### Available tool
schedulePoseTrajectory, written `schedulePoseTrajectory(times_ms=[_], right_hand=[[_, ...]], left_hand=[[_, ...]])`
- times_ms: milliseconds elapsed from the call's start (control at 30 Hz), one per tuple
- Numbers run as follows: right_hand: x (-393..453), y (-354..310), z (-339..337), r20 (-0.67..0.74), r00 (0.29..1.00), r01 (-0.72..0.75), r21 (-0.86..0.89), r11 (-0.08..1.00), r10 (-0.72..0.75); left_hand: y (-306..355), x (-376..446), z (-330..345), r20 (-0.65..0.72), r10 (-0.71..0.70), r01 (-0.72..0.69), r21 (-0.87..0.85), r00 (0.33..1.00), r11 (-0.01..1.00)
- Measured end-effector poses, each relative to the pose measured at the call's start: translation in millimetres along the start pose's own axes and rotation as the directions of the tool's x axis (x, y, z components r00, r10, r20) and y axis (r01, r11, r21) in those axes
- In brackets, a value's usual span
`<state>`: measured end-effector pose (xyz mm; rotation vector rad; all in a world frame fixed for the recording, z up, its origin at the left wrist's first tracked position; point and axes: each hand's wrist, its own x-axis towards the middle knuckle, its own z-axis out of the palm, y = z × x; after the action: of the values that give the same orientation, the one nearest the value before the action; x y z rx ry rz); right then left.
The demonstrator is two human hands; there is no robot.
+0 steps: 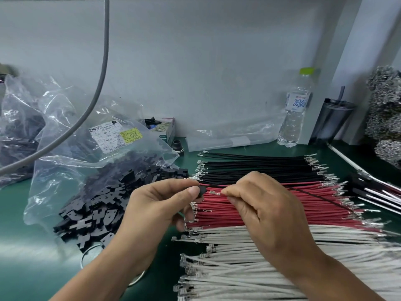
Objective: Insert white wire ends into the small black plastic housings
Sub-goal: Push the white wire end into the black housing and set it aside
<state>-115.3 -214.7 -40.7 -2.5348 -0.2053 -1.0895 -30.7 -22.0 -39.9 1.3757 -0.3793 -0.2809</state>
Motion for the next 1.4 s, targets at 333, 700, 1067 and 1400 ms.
schedulePoseTrajectory(times_ms=[333,700,1067,1400], right_hand=[[-0.7,-2.7,-0.5,-0.057,0.998,-0.005,0.106,0.994,0.011],[2.7,-1.4,-8.8,-0.002,0.982,0.188,-0.142,0.972,-0.190],[1.6,-3.5,-10.5,0.162,0.974,0.170,-0.055,0.984,-0.159],[-1.2,-8.1,-1.5,0.141,0.985,0.093,0.030,0.995,-0.096]], left_hand=[[-0.4,1.5,-1.1,0.153,-0.145,0.167,-0.139,0.978,0.976],[5.0,1.6,-2.7,0.176,-0.187,0.218,-0.176,0.966,0.960],[8.0,-0.9,-3.6,0.132,-0.256,0.265,-0.054,0.958,0.963],[4.5,-7.3,8.4,0.100,-0.129,0.124,0.051,0.987,0.991]])
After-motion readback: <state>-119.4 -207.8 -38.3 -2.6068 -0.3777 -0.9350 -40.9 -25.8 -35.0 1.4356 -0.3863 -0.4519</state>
